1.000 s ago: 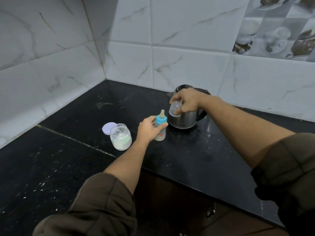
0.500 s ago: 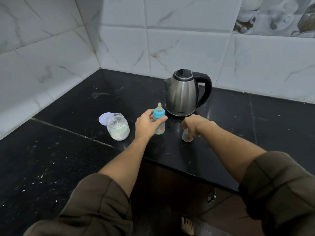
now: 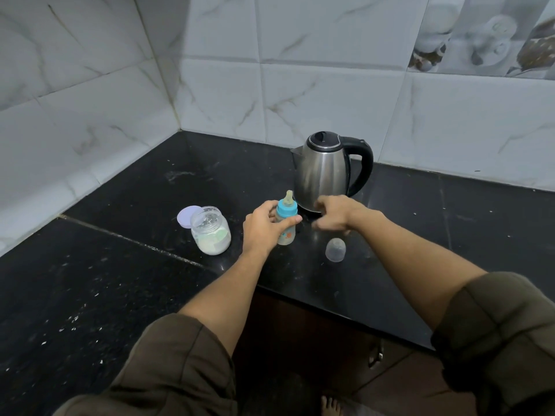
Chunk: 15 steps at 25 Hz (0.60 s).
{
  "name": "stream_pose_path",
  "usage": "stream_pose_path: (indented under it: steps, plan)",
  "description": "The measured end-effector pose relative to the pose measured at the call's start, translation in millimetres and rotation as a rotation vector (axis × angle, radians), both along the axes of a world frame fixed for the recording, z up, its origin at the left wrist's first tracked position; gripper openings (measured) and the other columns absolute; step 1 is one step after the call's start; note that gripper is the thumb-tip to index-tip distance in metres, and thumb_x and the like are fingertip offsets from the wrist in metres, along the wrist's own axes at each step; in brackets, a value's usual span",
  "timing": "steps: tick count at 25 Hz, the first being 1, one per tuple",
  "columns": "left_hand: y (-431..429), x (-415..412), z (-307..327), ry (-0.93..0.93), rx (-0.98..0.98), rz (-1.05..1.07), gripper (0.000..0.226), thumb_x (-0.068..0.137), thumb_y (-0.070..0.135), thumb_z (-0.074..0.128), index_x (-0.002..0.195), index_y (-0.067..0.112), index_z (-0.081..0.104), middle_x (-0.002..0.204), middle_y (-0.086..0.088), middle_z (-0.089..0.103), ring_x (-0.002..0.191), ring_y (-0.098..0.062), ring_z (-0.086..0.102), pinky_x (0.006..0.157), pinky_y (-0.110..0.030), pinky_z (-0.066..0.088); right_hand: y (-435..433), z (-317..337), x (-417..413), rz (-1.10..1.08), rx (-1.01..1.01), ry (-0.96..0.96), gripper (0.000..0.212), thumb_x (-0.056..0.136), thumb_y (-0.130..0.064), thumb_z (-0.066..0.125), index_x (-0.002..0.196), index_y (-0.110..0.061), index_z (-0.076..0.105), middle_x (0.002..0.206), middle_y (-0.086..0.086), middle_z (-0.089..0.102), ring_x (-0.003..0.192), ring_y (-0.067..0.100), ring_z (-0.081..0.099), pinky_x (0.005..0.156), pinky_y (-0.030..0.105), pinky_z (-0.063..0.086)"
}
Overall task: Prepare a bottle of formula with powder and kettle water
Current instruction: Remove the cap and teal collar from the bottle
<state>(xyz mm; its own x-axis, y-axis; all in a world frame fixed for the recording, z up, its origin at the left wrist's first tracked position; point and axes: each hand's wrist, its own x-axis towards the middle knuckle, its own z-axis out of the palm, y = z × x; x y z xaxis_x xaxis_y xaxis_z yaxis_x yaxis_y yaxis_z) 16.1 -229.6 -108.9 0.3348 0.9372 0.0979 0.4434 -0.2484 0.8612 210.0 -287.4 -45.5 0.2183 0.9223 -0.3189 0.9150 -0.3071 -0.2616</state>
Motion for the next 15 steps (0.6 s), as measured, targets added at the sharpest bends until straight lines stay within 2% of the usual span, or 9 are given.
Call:
stream_pose_path:
  steps: [2,3,5,7,10,12,15]
  plan:
    - [1,0,6,0.017,0.014,-0.021,0.058,0.071,0.052,0.09,0.12,0.027,0.069,0.11,0.011,0.076,0.103,-0.006,0.071,0.094,-0.036,0.06,13,22,-15,-0.041,0.131,0.137,0.068,0.081,-0.05,0.072,0.141,-0.024,0.053,0.123,0.004,0.064,0.086,0.023,0.07,0.055,0.032,0.059]
    - [2,1,10,0.022,0.016,-0.03,0.055,0.07,0.053,0.09,0.115,0.029,0.07,0.104,0.012,0.076,0.099,-0.006,0.072,0.091,-0.036,0.061,18,31,-24,-0.039,0.156,0.162,0.063,0.079,-0.055,0.073,0.131,-0.022,0.059,0.115,0.003,0.067,0.083,0.021,0.069,0.053,0.03,0.057]
    - [2,1,21,0.039,0.033,-0.037,0.053,0.069,0.054,0.091,0.111,0.03,0.072,0.095,0.012,0.076,0.093,-0.006,0.072,0.086,-0.035,0.062,26,43,-40,0.004,0.174,0.119,0.055,0.075,-0.065,0.076,0.104,-0.019,0.067,0.095,0.003,0.072,0.076,0.021,0.07,0.053,0.029,0.053]
    - [5,-1,29,0.055,0.057,-0.045,0.055,0.069,0.055,0.09,0.113,0.029,0.072,0.094,0.011,0.075,0.091,-0.005,0.071,0.085,-0.035,0.061,32,48,-46,0.028,0.185,0.068,0.052,0.076,-0.067,0.078,0.089,-0.018,0.067,0.083,0.004,0.073,0.075,0.023,0.073,0.055,0.028,0.05]
    - [10,-8,35,0.082,0.043,-0.043,0.071,0.062,0.06,0.092,0.122,0.028,0.07,0.101,0.011,0.076,0.098,-0.006,0.07,0.089,-0.035,0.06,42,59,-45,0.061,0.179,0.078,0.051,0.075,-0.062,0.082,0.084,-0.012,0.073,0.069,0.004,0.073,0.064,0.023,0.074,0.057,0.028,0.054]
    - [14,-10,38,0.104,0.035,-0.034,0.064,0.062,0.058,0.093,0.114,0.026,0.074,0.094,0.01,0.076,0.094,-0.006,0.071,0.087,-0.037,0.06,48,68,-46,0.093,0.181,0.051,0.05,0.075,-0.057,0.085,0.087,-0.009,0.075,0.069,0.008,0.075,0.06,0.022,0.071,0.061,0.031,0.058]
    - [20,-9,48,0.087,0.031,-0.013,0.042,0.067,0.05,0.094,0.096,0.025,0.078,0.08,0.009,0.076,0.082,-0.004,0.072,0.082,-0.036,0.06,59,79,-49,0.171,0.185,-0.019,0.049,0.077,-0.052,0.086,0.096,-0.009,0.075,0.085,0.01,0.077,0.083,0.026,0.073,0.073,0.035,0.057]
